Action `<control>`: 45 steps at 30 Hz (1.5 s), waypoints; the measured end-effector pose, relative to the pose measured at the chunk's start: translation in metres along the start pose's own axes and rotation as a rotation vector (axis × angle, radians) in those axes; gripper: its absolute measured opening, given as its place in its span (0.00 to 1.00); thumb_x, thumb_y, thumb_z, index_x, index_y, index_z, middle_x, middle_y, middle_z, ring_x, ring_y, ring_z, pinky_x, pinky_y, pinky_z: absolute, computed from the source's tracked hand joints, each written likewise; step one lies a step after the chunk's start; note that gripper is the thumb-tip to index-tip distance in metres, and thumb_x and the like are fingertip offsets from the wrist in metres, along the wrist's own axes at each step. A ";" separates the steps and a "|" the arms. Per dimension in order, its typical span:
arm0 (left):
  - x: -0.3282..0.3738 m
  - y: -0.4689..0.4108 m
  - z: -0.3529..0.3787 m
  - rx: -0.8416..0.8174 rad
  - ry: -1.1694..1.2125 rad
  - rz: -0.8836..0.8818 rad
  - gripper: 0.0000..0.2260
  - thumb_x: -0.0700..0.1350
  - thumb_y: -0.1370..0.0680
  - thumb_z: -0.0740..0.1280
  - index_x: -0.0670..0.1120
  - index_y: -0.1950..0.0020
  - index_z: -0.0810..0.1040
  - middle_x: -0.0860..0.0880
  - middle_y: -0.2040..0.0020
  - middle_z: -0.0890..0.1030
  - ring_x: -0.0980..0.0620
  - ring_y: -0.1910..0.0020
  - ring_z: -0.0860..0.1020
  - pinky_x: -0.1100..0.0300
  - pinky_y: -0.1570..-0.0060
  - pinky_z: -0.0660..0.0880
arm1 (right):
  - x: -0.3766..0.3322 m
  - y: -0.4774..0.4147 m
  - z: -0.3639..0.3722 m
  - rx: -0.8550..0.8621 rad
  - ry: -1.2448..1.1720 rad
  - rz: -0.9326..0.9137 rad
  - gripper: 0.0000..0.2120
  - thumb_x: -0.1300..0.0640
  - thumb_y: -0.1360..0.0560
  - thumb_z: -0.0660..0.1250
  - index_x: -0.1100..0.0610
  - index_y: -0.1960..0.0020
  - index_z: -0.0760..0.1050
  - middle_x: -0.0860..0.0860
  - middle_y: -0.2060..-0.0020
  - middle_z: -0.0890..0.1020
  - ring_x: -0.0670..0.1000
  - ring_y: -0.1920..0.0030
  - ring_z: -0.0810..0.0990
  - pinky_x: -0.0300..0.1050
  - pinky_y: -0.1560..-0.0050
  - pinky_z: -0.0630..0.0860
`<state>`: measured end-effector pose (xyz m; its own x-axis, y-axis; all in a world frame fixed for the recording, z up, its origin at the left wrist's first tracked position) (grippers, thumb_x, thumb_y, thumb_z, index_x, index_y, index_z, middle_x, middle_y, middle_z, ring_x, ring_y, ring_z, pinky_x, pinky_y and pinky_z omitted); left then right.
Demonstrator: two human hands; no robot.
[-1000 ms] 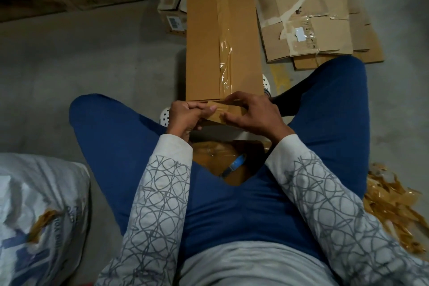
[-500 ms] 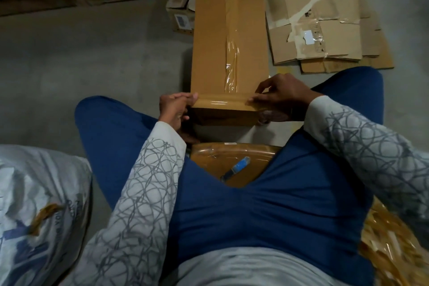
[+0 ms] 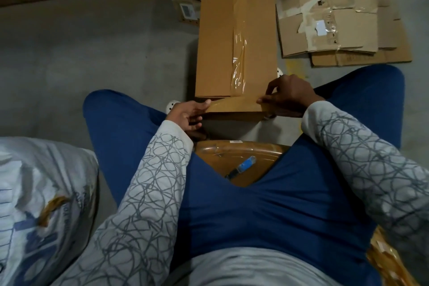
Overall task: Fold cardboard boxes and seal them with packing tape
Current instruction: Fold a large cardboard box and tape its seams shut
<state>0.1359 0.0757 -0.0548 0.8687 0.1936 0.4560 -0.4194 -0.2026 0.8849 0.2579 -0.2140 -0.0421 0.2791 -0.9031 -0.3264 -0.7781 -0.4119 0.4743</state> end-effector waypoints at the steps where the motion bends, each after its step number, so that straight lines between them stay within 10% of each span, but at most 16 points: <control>1: -0.001 -0.001 0.000 0.016 0.017 -0.006 0.22 0.52 0.29 0.80 0.44 0.40 0.79 0.49 0.47 0.82 0.52 0.53 0.75 0.58 0.58 0.77 | -0.001 -0.001 0.000 0.008 -0.006 -0.001 0.22 0.29 0.32 0.71 0.47 0.52 0.82 0.51 0.56 0.80 0.53 0.51 0.78 0.48 0.54 0.75; 11: 0.001 -0.016 0.009 0.393 0.128 0.218 0.11 0.44 0.29 0.79 0.44 0.49 0.86 0.49 0.60 0.86 0.53 0.66 0.76 0.63 0.74 0.71 | -0.014 0.006 0.005 0.111 -0.014 -0.023 0.23 0.25 0.32 0.68 0.44 0.54 0.81 0.49 0.56 0.80 0.51 0.53 0.78 0.49 0.53 0.77; 16: -0.001 -0.014 0.018 0.465 0.140 0.277 0.11 0.40 0.28 0.79 0.42 0.47 0.85 0.48 0.55 0.85 0.51 0.54 0.82 0.58 0.51 0.81 | -0.020 0.010 0.000 0.075 0.034 -0.016 0.32 0.20 0.39 0.64 0.43 0.51 0.83 0.49 0.58 0.80 0.54 0.52 0.80 0.50 0.52 0.79; 29: 0.003 -0.031 0.003 0.548 0.075 0.330 0.12 0.43 0.29 0.80 0.43 0.47 0.87 0.50 0.56 0.85 0.52 0.52 0.83 0.63 0.54 0.78 | 0.003 0.020 -0.009 -0.027 0.062 0.021 0.47 0.12 0.42 0.53 0.46 0.44 0.82 0.50 0.50 0.85 0.54 0.53 0.81 0.49 0.54 0.77; 45: 0.004 -0.048 0.019 0.674 -0.114 0.467 0.04 0.50 0.27 0.78 0.53 0.54 0.88 0.54 0.55 0.87 0.53 0.56 0.83 0.60 0.56 0.78 | -0.001 0.001 -0.008 0.125 -0.024 0.438 0.43 0.18 0.49 0.70 0.51 0.50 0.82 0.53 0.55 0.84 0.57 0.53 0.81 0.53 0.47 0.78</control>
<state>0.1647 0.0683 -0.0974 0.6809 -0.1442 0.7180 -0.5272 -0.7770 0.3439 0.2618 -0.2147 -0.0349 -0.1033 -0.9852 -0.1365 -0.8824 0.0274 0.4697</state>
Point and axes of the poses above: each hand's wrist, its own y-axis away from the middle knuckle, its own z-axis out of the palm, x = y × z, the point moved 1 cm from there along -y, towards the middle knuckle
